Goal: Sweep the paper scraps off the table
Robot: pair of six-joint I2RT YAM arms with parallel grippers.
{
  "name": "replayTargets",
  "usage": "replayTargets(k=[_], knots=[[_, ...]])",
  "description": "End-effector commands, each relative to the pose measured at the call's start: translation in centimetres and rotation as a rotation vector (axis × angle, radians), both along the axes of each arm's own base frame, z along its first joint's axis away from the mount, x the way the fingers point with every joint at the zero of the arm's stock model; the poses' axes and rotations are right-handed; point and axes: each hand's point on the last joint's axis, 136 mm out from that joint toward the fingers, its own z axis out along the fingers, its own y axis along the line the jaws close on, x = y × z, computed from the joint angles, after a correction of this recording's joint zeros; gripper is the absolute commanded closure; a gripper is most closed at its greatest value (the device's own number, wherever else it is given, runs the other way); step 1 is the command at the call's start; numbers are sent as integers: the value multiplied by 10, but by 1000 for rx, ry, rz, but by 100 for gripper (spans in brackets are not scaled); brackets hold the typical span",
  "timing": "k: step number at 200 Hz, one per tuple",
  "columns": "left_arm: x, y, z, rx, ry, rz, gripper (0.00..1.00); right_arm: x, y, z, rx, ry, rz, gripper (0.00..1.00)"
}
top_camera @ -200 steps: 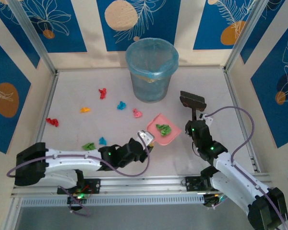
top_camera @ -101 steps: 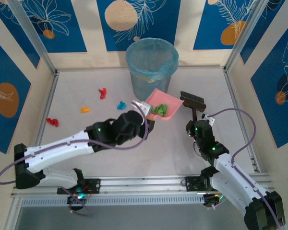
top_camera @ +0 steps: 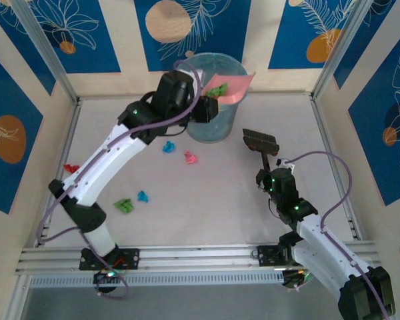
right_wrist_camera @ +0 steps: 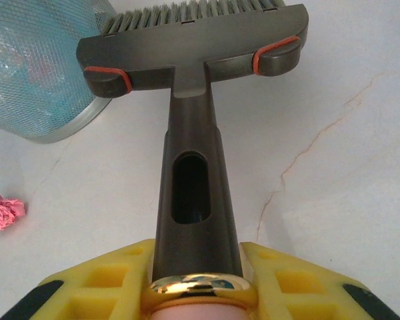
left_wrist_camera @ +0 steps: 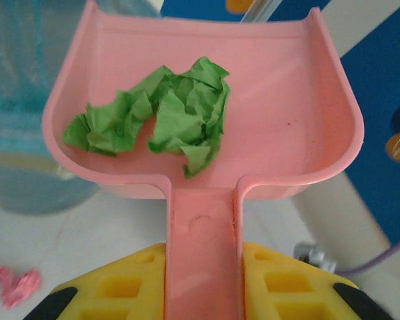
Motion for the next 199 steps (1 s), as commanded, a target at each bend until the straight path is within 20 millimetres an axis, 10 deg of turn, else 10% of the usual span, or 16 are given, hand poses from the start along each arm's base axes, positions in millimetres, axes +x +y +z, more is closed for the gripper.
replayTargets(k=[1,97,199], knots=[[15,-13,6,-130,136,-58,100,7,3,18,10,-76,18,100],[99,-37,15,-527,325,-17,100,14,6,16,4,-64,28,100],[113,-30,20,-722,362,22,100,14,3,16,-13,-65,18,100]])
